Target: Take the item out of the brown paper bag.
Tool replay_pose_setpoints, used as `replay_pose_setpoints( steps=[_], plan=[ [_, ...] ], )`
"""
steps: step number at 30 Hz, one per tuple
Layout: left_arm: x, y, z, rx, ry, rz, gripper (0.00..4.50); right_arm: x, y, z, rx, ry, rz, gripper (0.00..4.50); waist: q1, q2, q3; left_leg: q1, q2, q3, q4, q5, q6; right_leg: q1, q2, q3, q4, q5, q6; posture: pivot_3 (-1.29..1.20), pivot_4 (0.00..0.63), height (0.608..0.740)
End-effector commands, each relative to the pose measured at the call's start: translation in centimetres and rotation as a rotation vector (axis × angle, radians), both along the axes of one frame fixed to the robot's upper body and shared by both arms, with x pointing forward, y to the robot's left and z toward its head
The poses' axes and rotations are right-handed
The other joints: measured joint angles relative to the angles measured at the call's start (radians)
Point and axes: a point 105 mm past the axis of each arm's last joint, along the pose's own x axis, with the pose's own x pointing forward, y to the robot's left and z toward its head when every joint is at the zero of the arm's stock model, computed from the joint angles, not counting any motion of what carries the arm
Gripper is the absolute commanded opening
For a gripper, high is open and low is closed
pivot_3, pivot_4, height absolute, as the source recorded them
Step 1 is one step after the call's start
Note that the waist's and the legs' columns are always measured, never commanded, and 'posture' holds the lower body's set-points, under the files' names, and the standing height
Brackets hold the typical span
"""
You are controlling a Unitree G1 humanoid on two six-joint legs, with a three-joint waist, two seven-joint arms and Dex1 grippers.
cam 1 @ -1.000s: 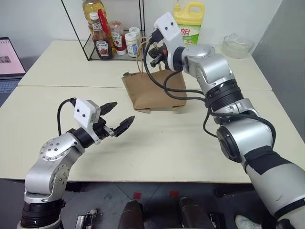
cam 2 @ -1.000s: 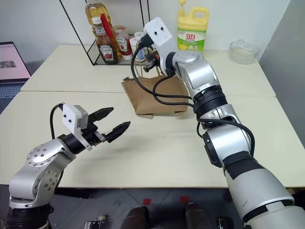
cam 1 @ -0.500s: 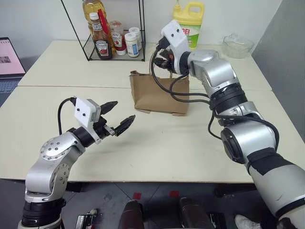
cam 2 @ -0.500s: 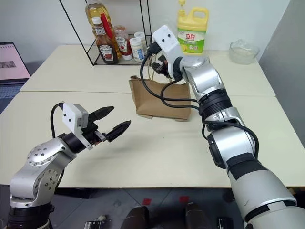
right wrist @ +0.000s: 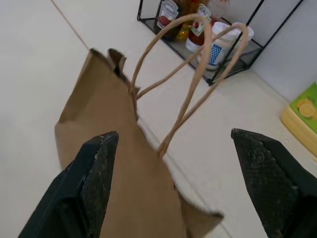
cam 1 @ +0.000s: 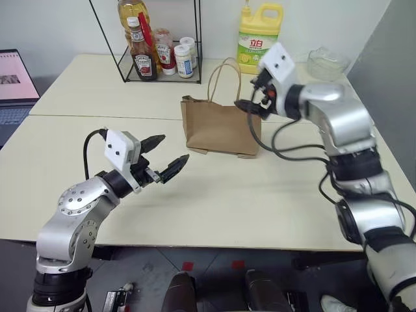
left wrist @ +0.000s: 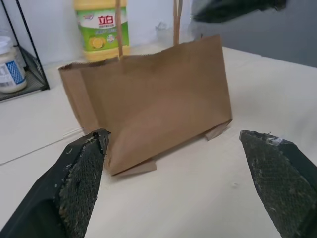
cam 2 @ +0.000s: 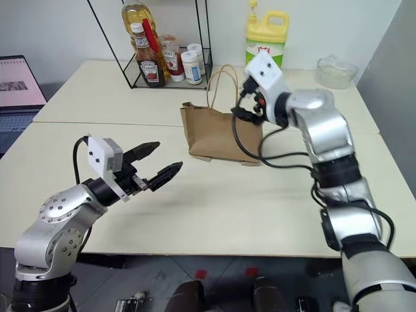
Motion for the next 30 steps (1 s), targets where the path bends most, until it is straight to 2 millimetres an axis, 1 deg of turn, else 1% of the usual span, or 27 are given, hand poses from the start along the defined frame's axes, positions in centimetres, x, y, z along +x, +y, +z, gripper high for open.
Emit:
replay_pose_setpoints(
  steps=[1, 2, 4, 5, 6, 8, 12, 14, 17, 18, 21, 25, 27, 30],
  plan=[
    [-0.1, -0.8, 2.0, -0.011, -0.062, -0.031, 4.50, -4.2, -1.2, 1.4, 0.082, -0.045, 0.044, 3.80, 0.001, 0.000, 0.000, 0.000, 0.000, -0.001, 0.000, 0.000, 0.000, 0.000, 0.000, 0.000, 0.000, 0.000, 0.000, 0.00, 0.150, 0.740],
    [0.0, -1.0, 2.2, -0.012, -0.064, -0.037, 4.50, -5.1, -1.4, 1.2, 0.105, -0.042, 0.046, 3.80, 0.002, 0.000, 0.000, 0.000, 0.000, 0.000, 0.000, 0.000, 0.000, 0.001, 0.000, 0.000, 0.000, 0.000, 0.000, 0.00, 0.150, 0.740],
    [0.3, -1.2, 2.7, -0.007, -0.079, -0.042, 4.11, -6.8, -1.7, 0.6, 0.153, -0.033, 0.050, 3.84, 0.001, 0.000, 0.000, 0.000, 0.000, -0.001, 0.001, 0.000, 0.000, 0.001, 0.000, 0.000, 0.000, 0.000, 0.000, 0.00, 0.150, 0.740],
    [0.8, -1.2, 3.2, -0.010, -0.098, -0.033, 3.94, -8.3, -1.6, -0.5, 0.168, -0.030, 0.060, 3.84, 0.000, 0.000, 0.000, 0.000, 0.000, -0.001, 0.001, 0.000, 0.000, 0.001, 0.000, 0.000, 0.000, 0.000, 0.000, 0.00, 0.150, 0.740],
    [1.5, -1.1, 3.6, -0.014, -0.112, -0.018, 3.66, -9.7, -1.4, -1.7, 0.191, -0.018, 0.058, 3.84, 0.002, -0.001, -0.001, 0.000, 0.000, -0.001, 0.001, 0.000, 0.000, 0.001, 0.000, 0.000, 0.000, 0.000, 0.000, 0.00, 0.150, 0.740],
    [2.5, -1.0, 4.2, -0.016, -0.134, -0.001, 3.06, -11.5, -1.1, -2.9, 0.234, -0.011, 0.044, 3.84, 0.008, -0.001, -0.001, 0.000, 0.000, -0.004, 0.001, 0.000, 0.000, 0.002, 0.001, -0.003, -0.001, 0.000, 0.000, 0.00, 0.150, 0.740],
    [4.4, -1.0, 5.0, 0.002, -0.152, 0.003, 1.79, -12.9, -0.3, -3.7, 0.297, -0.016, 0.003, 3.84, 0.003, -0.001, -0.001, 0.000, 0.000, -0.003, 0.001, 0.001, -0.001, 0.002, 0.001, -0.001, 0.000, 0.000, 0.000, 0.00, 0.150, 0.740],
    [5.1, -1.1, 5.3, 0.007, -0.159, -0.001, 1.20, -13.1, -0.1, -3.7, 0.308, -0.018, -0.006, 3.84, 0.004, -0.001, -0.001, 0.001, 0.000, -0.004, 0.001, 0.001, -0.002, 0.003, 0.001, -0.002, 0.000, 0.000, 0.000, 0.00, 0.150, 0.740],
    [6.9, -1.3, 6.2, -0.001, -0.176, 0.005, 0.21, -13.2, -0.2, -4.1, 0.291, -0.018, -0.038, 3.84, 0.008, -0.001, -0.001, 0.001, 0.000, -0.004, 0.001, 0.002, -0.002, 0.003, 0.001, -0.002, 0.000, 0.000, 0.000, 0.00, 0.150, 0.740],
    [7.6, -1.5, 6.6, -0.001, -0.185, 0.008, 0.03, -13.2, -0.3, -4.3, 0.282, -0.020, -0.050, 3.84, 0.009, -0.001, -0.001, 0.000, 0.000, -0.004, 0.001, 0.002, -0.002, 0.003, 0.001, -0.003, 0.000, 0.000, 0.000, 0.00, 0.150, 0.740],
    [10.4, -1.8, 8.1, 0.001, -0.215, 0.040, 0.03, -13.0, -0.4, -4.2, 0.276, -0.030, -0.071, 3.84, 0.018, -0.001, -0.001, 0.000, -0.001, -0.004, 0.001, 0.002, -0.002, 0.003, 0.001, -0.003, -0.001, 0.000, 0.000, 0.00, 0.150, 0.740],
    [14.3, -1.3, 9.4, 0.071, -0.240, 0.160, 0.03, -12.8, -0.3, -3.9, 0.273, -0.041, -0.078, 3.84, 0.018, -0.001, -0.001, 0.000, -0.001, -0.004, 0.001, 0.002, -0.002, 0.003, 0.001, -0.003, -0.002, 0.000, 0.000, 0.00, 0.150, 0.740],
    [15.8, -1.3, 10.0, 0.116, -0.245, 0.210, 0.03, -12.8, -0.3, -3.9, 0.268, -0.044, -0.075, 3.84, 0.017, -0.001, -0.001, -0.001, -0.001, -0.005, 0.001, 0.002, -0.002, 0.002, 0.001, -0.003, -0.002, 0.000, 0.000, 0.00, 0.150, 0.740],
    [17.0, -1.4, 10.6, 0.191, -0.249, 0.264, 0.03, -12.8, -0.2, -3.8, 0.259, -0.045, -0.074, 3.84, 0.015, -0.001, -0.001, -0.002, -0.002, -0.005, 0.001, 0.001, -0.001, 0.001, 0.001, -0.003, -0.002, 0.000, 0.000, 0.00, 0.150, 0.740]
  ],
)
